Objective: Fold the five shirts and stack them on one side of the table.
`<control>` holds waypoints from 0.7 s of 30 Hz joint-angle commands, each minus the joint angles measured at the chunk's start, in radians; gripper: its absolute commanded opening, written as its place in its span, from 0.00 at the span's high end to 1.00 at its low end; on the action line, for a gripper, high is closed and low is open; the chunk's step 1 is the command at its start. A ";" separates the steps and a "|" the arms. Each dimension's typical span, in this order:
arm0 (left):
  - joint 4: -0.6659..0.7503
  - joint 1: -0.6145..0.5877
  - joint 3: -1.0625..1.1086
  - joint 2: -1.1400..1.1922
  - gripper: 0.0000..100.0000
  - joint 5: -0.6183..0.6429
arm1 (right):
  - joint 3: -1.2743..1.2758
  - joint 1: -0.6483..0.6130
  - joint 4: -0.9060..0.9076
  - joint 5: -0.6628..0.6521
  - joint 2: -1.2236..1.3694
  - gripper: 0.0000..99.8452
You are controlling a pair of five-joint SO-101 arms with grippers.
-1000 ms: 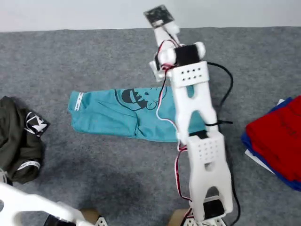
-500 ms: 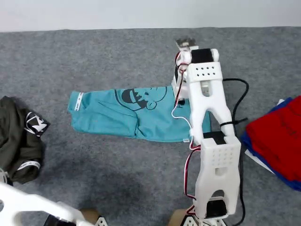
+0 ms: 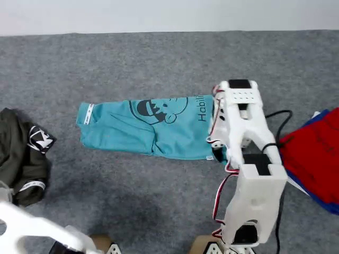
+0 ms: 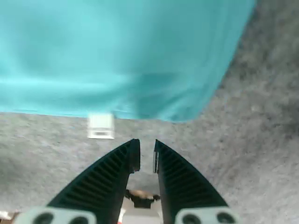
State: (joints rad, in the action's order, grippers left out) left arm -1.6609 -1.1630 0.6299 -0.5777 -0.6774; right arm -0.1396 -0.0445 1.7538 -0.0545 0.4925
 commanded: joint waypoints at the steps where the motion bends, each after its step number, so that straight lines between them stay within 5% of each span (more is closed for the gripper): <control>1: -0.014 0.074 0.015 -0.025 1.00 0.003 | 0.028 0.051 -0.019 -0.046 -0.070 0.94; 10: -0.006 0.137 0.036 -0.025 1.00 0.003 | 0.029 0.064 -0.255 -0.110 0.074 0.94; 21: -0.008 0.129 0.036 -0.025 1.00 0.003 | -0.193 0.064 -0.150 -0.110 0.077 0.94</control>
State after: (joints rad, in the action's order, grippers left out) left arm -1.6609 -1.0342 0.6759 -0.5777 -0.6759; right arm -0.2409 0.0138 1.5512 -0.1557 0.6153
